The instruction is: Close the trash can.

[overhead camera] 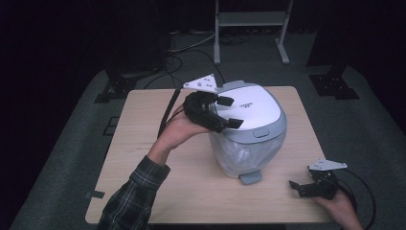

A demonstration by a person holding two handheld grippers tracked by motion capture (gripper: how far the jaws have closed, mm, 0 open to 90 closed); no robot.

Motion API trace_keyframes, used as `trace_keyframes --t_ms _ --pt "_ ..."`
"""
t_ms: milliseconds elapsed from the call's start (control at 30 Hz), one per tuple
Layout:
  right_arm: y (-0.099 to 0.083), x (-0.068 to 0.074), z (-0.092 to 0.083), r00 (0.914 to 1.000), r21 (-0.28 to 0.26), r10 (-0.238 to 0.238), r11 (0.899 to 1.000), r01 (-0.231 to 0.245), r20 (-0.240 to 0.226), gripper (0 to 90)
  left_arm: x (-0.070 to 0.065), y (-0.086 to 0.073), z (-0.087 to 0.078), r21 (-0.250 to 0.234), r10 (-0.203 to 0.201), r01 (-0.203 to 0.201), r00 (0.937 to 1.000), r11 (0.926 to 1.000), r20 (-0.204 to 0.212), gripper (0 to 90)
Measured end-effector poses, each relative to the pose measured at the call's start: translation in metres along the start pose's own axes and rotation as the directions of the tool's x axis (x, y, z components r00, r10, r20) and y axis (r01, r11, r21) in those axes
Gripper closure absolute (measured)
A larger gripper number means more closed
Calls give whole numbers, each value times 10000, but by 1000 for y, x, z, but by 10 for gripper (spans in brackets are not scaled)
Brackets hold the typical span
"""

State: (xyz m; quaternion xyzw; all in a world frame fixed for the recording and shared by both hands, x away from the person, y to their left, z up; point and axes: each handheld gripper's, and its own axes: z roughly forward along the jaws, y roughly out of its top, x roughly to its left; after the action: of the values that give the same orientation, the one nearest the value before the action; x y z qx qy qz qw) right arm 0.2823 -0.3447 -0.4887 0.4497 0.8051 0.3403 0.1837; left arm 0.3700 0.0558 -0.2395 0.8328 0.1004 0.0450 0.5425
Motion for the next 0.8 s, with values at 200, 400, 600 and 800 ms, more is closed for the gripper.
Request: trace_keyframes --t_ms 200,400,600,800 --pt "0 0 0 10000 0 2 10000 -2 -1 10 -4 -14 -18 41 -226 230 9972 9997 -719 46" --pt "0 0 0 10000 -1 -1 10000 1 0 10 -9 -29 -33 48 -228 237 9916 9997 -1273 0" --pt "0 0 0 10000 0 2 10000 -2 -5 10 -15 -47 -49 -135 -293 273 9821 9995 -1863 0" --pt "0 0 0 10000 -1 -17 10000 17 -12 10 -20 -69 -60 -224 -259 209 9664 9995 -2558 0"
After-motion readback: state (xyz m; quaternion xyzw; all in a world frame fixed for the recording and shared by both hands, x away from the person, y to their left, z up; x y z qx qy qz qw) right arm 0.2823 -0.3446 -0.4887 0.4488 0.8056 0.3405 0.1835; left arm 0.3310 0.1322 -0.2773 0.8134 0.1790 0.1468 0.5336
